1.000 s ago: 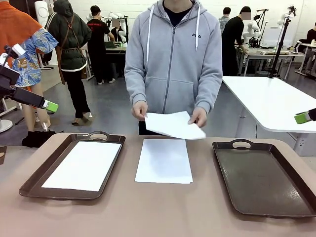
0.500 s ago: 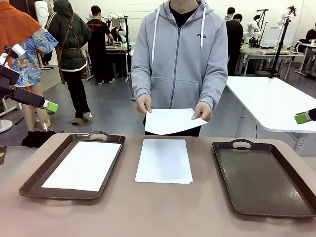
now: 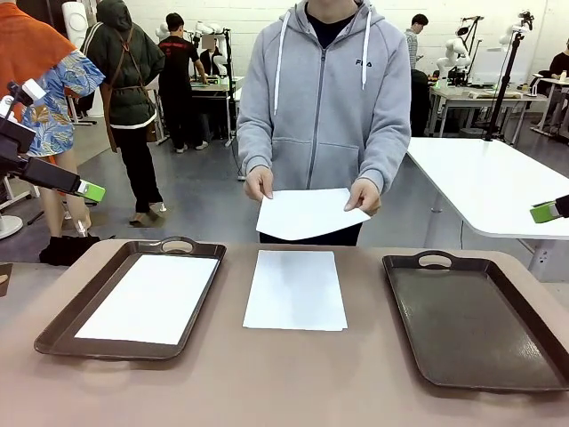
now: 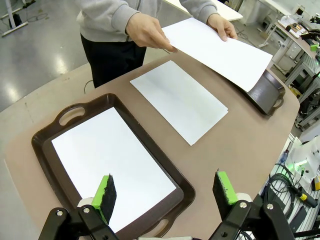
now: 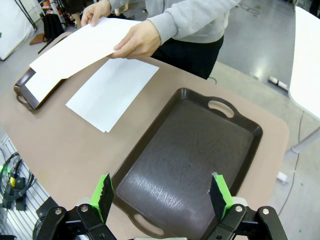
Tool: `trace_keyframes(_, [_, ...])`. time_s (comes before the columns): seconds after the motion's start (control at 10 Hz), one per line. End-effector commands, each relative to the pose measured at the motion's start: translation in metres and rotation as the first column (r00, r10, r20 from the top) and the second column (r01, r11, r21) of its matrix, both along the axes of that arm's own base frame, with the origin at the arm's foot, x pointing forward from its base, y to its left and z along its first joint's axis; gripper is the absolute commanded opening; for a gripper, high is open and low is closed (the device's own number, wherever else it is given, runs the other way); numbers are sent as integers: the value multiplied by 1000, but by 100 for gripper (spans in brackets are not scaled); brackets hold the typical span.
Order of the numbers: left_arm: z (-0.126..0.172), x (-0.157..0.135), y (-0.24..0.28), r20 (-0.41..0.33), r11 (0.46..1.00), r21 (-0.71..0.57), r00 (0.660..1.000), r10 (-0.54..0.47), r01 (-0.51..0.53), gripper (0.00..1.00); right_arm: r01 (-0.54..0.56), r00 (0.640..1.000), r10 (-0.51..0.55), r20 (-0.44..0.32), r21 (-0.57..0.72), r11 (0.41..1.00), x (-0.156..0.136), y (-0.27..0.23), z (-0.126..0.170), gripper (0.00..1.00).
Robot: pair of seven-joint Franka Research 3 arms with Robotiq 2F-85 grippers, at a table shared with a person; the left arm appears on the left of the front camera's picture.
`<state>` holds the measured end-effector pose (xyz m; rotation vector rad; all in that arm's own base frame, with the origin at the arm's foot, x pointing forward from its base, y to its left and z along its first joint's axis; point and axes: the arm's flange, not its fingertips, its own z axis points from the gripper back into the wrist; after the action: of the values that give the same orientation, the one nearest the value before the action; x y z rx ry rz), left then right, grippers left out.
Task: Sort the A4 documents.
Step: Receive the A4 Paper.
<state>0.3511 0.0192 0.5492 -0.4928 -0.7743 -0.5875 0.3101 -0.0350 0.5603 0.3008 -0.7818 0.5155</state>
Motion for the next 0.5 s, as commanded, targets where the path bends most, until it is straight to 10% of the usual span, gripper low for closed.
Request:
trace_keyframes(0.0, [-1, 1, 0, -1, 1000, -5, 1000, -8, 8, 100, -10, 1000, 10, -2, 10, 1000, 1, 1, -2, 100])
trace_keyframes(0.4, [-1, 1, 0, -1, 1000, -5, 1000, -8, 8, 100, -10, 1000, 10, -2, 10, 1000, 1, 1, -2, 100])
